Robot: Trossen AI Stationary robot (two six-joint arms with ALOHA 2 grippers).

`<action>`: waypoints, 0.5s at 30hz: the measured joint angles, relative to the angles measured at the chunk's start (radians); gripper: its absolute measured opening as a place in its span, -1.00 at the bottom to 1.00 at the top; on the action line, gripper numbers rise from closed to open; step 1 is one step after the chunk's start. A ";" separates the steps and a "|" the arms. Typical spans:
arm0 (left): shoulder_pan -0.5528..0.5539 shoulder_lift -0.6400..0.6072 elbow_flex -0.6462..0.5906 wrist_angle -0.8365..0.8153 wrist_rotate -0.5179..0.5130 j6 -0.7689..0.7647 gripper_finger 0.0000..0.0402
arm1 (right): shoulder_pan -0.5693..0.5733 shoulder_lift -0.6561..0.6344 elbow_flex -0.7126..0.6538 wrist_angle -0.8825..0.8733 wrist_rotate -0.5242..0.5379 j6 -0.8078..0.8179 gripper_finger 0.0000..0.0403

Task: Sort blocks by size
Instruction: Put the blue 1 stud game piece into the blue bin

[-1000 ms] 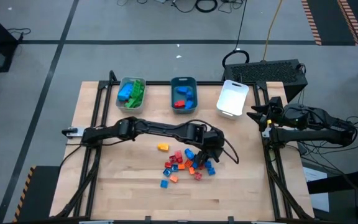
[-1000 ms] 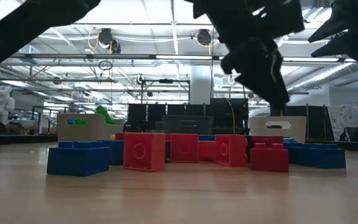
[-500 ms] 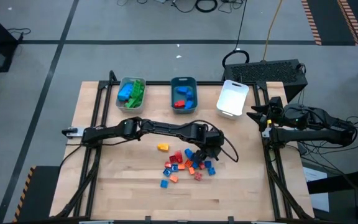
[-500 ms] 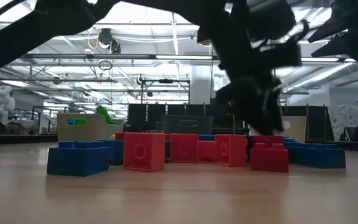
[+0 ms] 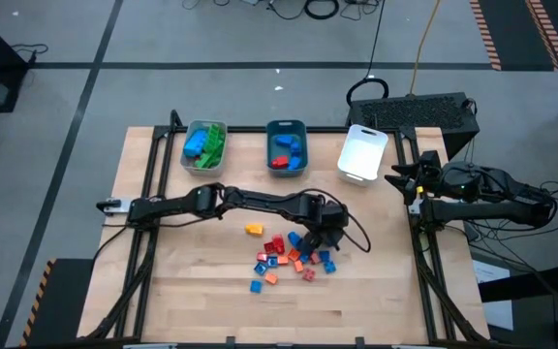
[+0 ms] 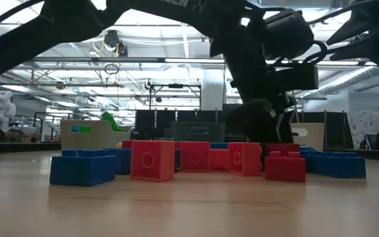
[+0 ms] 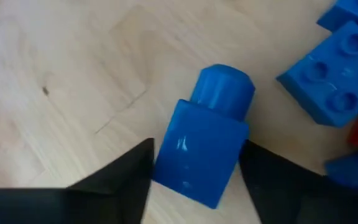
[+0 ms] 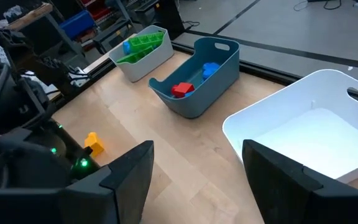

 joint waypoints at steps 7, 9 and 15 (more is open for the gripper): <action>0.002 0.000 0.001 0.005 -0.059 -0.088 -0.34 | 0.000 0.000 0.000 -0.005 0.000 0.000 0.18; 0.010 -0.005 0.001 -0.006 -0.079 -0.196 -0.34 | 0.000 0.000 0.000 -0.005 0.000 0.000 0.18; 0.071 -0.075 0.000 -0.045 -0.115 -0.533 -0.34 | 0.000 0.000 0.000 -0.006 0.000 0.000 0.18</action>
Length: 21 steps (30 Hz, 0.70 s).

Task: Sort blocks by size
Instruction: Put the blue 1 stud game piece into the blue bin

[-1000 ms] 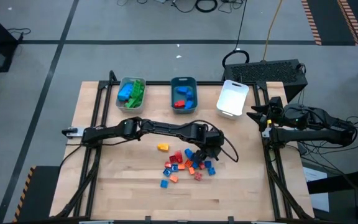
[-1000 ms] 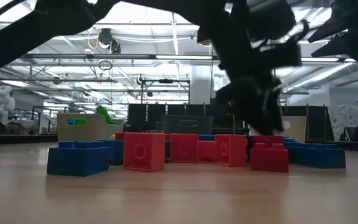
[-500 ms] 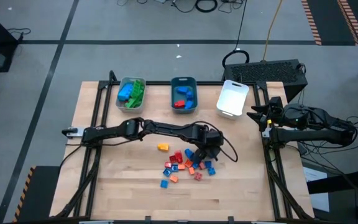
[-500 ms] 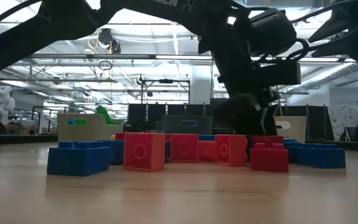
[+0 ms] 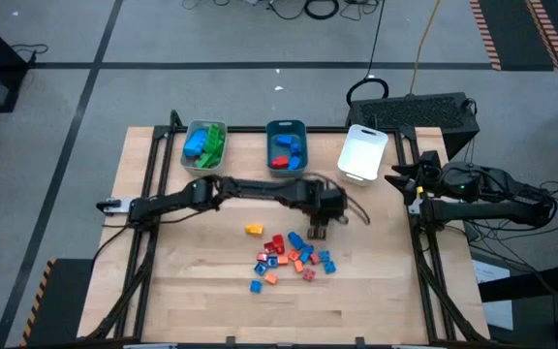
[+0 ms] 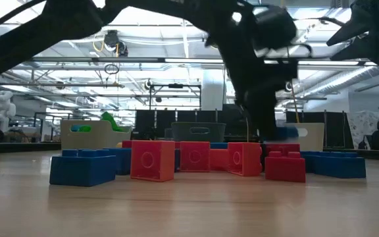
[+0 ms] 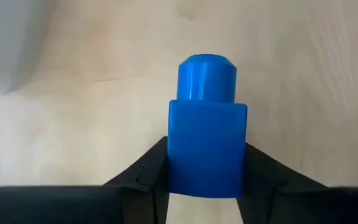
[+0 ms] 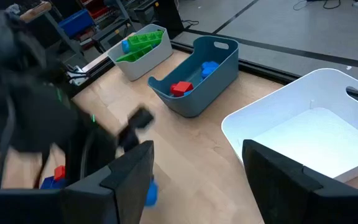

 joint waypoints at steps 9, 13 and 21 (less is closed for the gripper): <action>0.149 -0.184 0.002 -0.158 -0.271 -0.380 -0.34 | 0.000 0.000 0.000 0.000 0.006 0.000 0.18; 0.235 -0.228 0.002 -0.225 -0.312 -0.500 -0.34 | 0.000 0.000 0.000 0.000 0.006 0.000 0.18; 0.343 -0.196 0.000 -0.329 -0.201 -0.466 -0.26 | 0.000 0.000 0.000 0.000 0.004 0.000 0.18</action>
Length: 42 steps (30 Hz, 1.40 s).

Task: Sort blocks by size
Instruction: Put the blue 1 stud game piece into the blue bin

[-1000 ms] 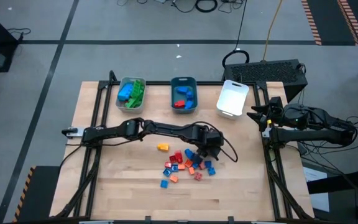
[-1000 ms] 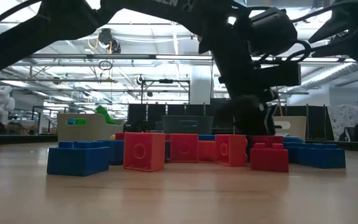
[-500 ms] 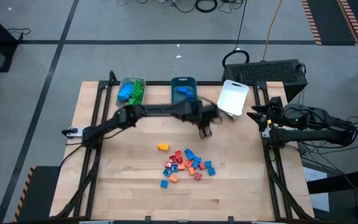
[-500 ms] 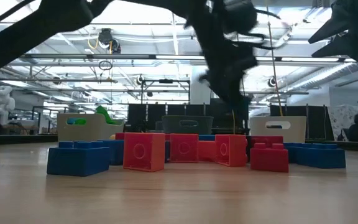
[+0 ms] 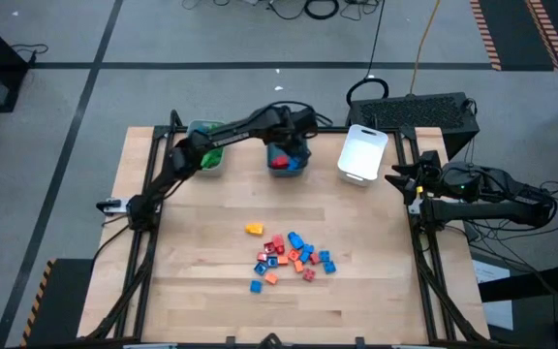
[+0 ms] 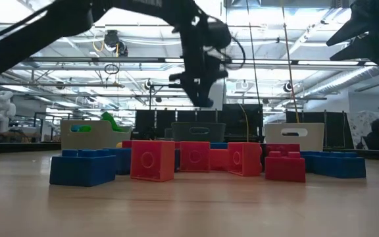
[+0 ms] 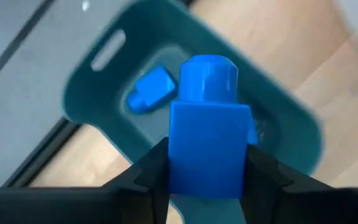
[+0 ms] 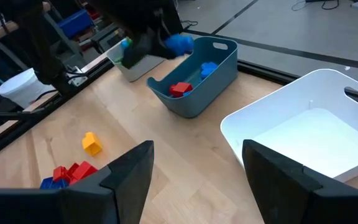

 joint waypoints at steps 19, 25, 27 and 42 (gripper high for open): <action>-0.288 0.004 0.000 -0.197 0.155 0.392 0.28 | 0.000 0.000 0.000 0.000 0.002 -0.004 0.18; -0.491 0.004 0.000 -0.174 0.167 0.579 0.28 | 0.000 0.000 0.000 0.000 0.002 -0.004 0.18; -0.534 0.009 -0.002 -0.136 0.173 0.628 0.28 | 0.000 0.000 0.000 0.000 0.002 -0.004 0.18; -0.507 0.076 -0.005 0.010 0.272 0.769 0.28 | 0.000 0.000 0.000 0.000 -0.002 0.003 0.18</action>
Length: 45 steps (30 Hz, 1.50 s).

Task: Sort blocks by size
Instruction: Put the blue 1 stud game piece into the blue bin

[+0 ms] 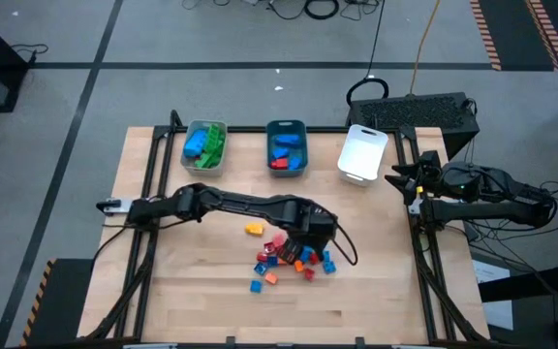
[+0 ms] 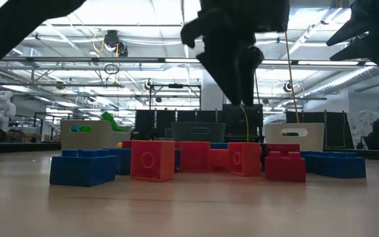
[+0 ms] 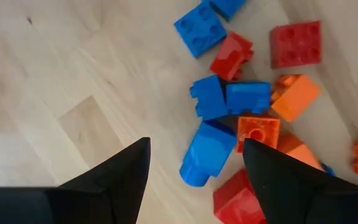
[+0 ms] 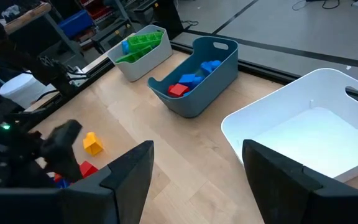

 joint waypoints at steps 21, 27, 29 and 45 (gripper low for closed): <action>0.040 0.049 0.000 -0.031 0.034 0.074 0.28 | 0.000 0.000 0.000 0.000 0.000 -0.003 0.18; 0.043 0.049 0.000 -0.078 0.085 0.073 0.28 | 0.000 0.000 0.000 0.000 0.000 -0.004 0.18; 0.039 0.049 -0.005 -0.079 0.091 0.073 0.28 | 0.000 0.000 0.000 0.000 0.000 -0.004 0.18; 0.082 -0.104 -0.050 -0.262 0.149 -0.014 0.28 | 0.000 0.000 0.000 0.000 0.005 -0.015 0.18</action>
